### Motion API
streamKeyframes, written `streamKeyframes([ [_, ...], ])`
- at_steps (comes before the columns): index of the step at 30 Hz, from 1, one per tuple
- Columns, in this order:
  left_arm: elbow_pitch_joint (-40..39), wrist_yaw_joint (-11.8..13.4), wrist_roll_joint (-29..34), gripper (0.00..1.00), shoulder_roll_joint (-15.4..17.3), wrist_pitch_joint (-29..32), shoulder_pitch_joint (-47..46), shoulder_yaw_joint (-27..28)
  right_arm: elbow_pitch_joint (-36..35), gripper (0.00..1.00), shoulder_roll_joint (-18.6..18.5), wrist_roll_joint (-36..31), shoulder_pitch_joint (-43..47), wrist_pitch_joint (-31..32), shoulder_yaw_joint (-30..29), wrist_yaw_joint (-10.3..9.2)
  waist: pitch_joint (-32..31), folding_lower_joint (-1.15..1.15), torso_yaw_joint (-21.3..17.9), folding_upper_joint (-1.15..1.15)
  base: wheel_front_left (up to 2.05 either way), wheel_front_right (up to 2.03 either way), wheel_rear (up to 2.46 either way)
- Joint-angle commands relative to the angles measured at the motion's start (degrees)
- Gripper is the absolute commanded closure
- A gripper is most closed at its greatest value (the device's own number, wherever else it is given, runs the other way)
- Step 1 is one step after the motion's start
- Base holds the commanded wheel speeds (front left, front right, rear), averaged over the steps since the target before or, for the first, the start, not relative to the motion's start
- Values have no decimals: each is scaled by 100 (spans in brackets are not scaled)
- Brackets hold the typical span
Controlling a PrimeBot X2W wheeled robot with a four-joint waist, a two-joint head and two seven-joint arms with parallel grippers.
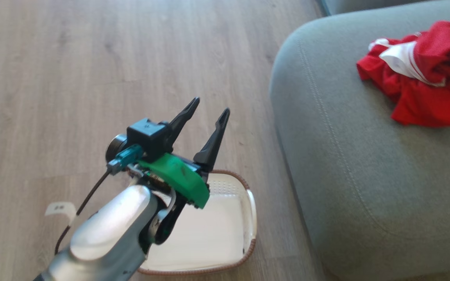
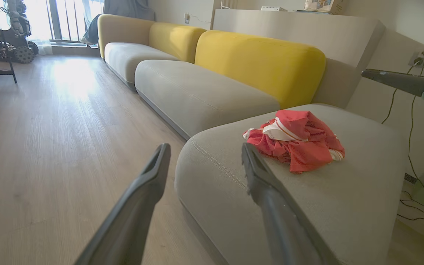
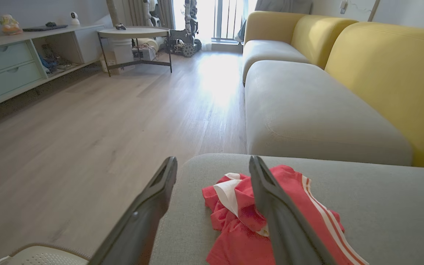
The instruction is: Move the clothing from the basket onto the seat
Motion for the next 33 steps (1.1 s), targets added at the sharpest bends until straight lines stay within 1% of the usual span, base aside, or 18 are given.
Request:
streamKeyframes([
  [1,-221,66,-19,0,200,-62,-135,297,-124,0,-246,5,216,-168,-171,-1,-163,0,211,0,0,0,0],
  [6,-373,291,-49,0,358,-173,138,450,-247,0,-14,-217,808,-516,-823,-1,-275,0,483,0,0,0,0],
  [9,-464,386,-108,0,450,-266,338,584,-375,0,259,-513,1270,-562,-1418,-1,-366,0,622,0,0,0,0],
  [14,-586,563,-165,0,652,-359,681,789,-891,0,1035,-1413,2361,-568,-2715,-1,-508,0,820,0,0,0,0],
  [17,-645,659,-168,0,754,-390,862,865,-1278,0,1512,-1905,3031,-568,-3207,-1,-577,0,928,0,0,0,0],
  [20,-708,739,-193,0,822,-421,1048,949,-1612,0,1950,-2296,3572,-565,-3585,-1,-628,0,1020,0,0,0,0],
  [24,-820,904,-208,0,869,-467,1343,1104,-2072,0,2477,-2750,4120,-454,-3864,-1,-647,0,1092,0,0,0,0],
  [30,-1012,1109,-52,0,904,-522,1823,1478,-2545,0,3064,-3259,4728,-442,-4290,-1,-685,0,1158,0,0,0,0],
  [33,-1178,1129,97,0,834,-528,2097,1808,-2716,0,3331,-3455,4948,-478,-4457,-1,-694,0,1158,0,0,0,0],
])
